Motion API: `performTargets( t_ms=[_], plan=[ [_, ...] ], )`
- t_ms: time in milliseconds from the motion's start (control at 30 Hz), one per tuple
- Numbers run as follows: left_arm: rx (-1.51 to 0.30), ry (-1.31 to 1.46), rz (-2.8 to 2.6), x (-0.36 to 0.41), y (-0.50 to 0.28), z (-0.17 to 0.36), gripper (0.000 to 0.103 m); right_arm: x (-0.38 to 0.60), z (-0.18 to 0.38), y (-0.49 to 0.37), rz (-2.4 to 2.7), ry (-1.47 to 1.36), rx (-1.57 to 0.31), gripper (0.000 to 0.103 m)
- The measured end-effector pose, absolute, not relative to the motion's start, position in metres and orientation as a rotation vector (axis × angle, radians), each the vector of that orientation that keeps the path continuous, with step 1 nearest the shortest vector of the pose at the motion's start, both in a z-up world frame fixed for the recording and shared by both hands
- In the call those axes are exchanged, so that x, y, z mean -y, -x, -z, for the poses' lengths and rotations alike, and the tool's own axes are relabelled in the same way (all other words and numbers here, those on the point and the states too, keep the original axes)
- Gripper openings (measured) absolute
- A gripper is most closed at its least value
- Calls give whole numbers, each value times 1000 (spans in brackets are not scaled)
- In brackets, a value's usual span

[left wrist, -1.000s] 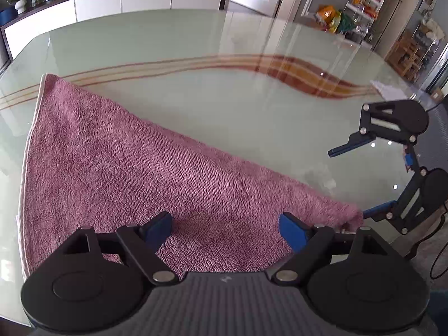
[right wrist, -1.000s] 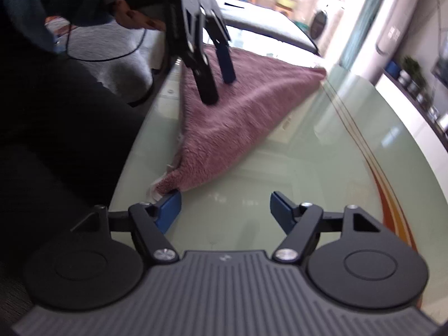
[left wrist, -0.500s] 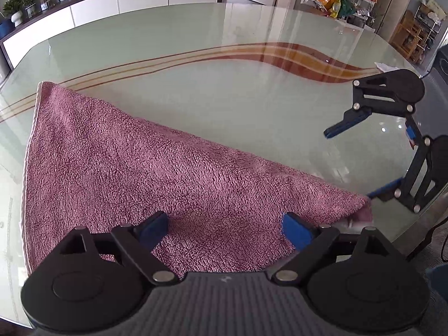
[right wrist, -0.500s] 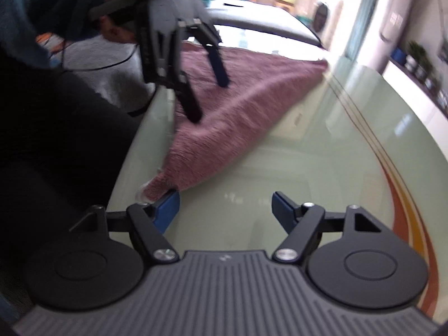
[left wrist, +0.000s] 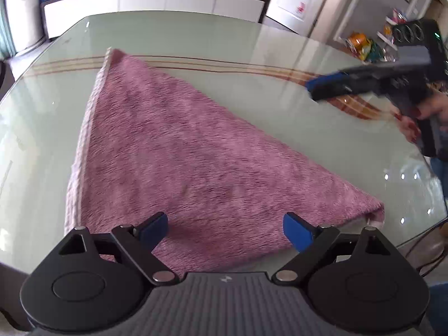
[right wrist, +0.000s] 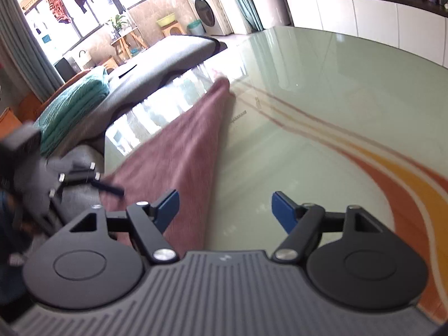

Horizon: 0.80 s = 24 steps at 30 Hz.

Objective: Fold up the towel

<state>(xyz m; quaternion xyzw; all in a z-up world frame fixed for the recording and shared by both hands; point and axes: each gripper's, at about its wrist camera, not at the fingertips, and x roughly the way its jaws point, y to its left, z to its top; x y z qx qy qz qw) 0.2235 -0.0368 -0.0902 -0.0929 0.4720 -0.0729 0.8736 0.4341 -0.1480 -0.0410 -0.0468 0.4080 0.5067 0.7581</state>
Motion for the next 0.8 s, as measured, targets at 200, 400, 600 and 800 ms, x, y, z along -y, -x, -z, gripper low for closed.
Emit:
performTargets(
  t_ms=[200,400,600,800],
  plan=[
    [-972,221,203,30,-224,95,95,63,53,-479,-1099,107,-941,71],
    [-958,245,254,20,-216,98,96,-5,74,-527,-1064,79,-1030,67],
    [-950,322,317,3,-215,100,96,-40,86,-553,-1097,84,-1096,18],
    [-940,370,348,-6,-214,104,96,-36,82,-551,-1129,103,-1092,10]
  ],
)
